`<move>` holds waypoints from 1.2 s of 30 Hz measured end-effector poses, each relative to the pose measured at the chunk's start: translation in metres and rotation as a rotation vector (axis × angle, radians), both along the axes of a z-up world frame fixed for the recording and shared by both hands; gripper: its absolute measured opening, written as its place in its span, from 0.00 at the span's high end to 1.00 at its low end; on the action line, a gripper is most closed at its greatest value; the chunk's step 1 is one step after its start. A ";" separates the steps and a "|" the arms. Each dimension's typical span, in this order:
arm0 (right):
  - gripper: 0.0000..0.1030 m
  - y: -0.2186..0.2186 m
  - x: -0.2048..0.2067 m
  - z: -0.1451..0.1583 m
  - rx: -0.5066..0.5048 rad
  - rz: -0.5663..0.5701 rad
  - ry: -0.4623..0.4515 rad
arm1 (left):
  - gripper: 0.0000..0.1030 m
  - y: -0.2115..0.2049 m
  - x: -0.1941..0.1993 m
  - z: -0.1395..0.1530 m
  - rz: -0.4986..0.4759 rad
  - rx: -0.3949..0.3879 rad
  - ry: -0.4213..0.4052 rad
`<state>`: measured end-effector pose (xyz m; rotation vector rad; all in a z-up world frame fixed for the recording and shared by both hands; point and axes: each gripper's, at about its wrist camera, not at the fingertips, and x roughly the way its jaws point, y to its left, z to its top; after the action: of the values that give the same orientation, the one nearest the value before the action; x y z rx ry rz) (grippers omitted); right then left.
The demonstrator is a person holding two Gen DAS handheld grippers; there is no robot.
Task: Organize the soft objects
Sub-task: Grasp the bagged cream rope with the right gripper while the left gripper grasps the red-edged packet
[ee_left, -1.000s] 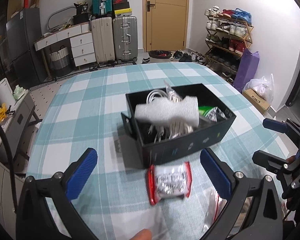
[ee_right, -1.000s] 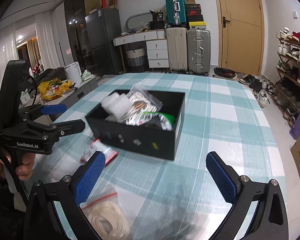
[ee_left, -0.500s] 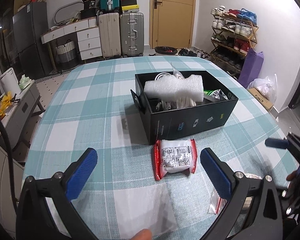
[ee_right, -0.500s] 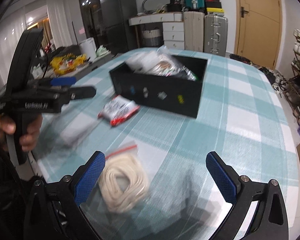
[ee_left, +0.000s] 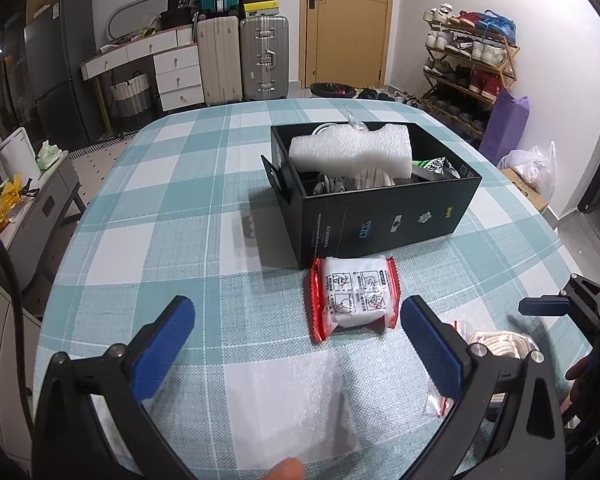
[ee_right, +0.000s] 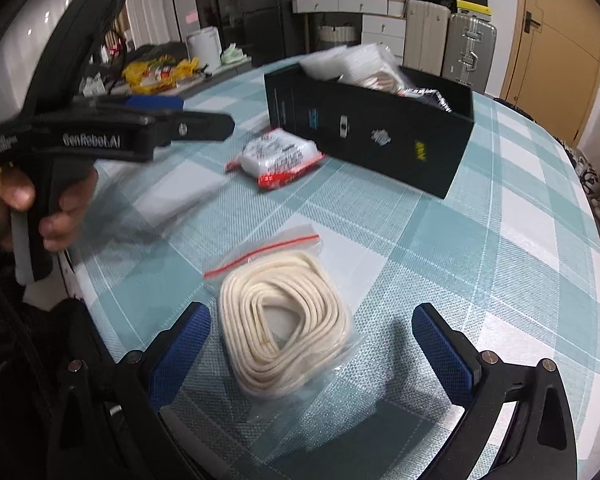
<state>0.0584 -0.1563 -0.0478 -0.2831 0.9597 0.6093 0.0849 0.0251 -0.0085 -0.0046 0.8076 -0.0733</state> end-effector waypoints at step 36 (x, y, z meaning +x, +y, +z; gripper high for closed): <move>0.35 -0.024 0.027 -0.004 -0.018 -0.130 -0.024 | 0.00 -0.010 0.027 -0.025 -0.014 0.009 0.092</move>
<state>0.0857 -0.1800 -0.0513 -0.2413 0.9524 0.4780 0.1124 0.0149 -0.0337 0.0059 0.8999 -0.0830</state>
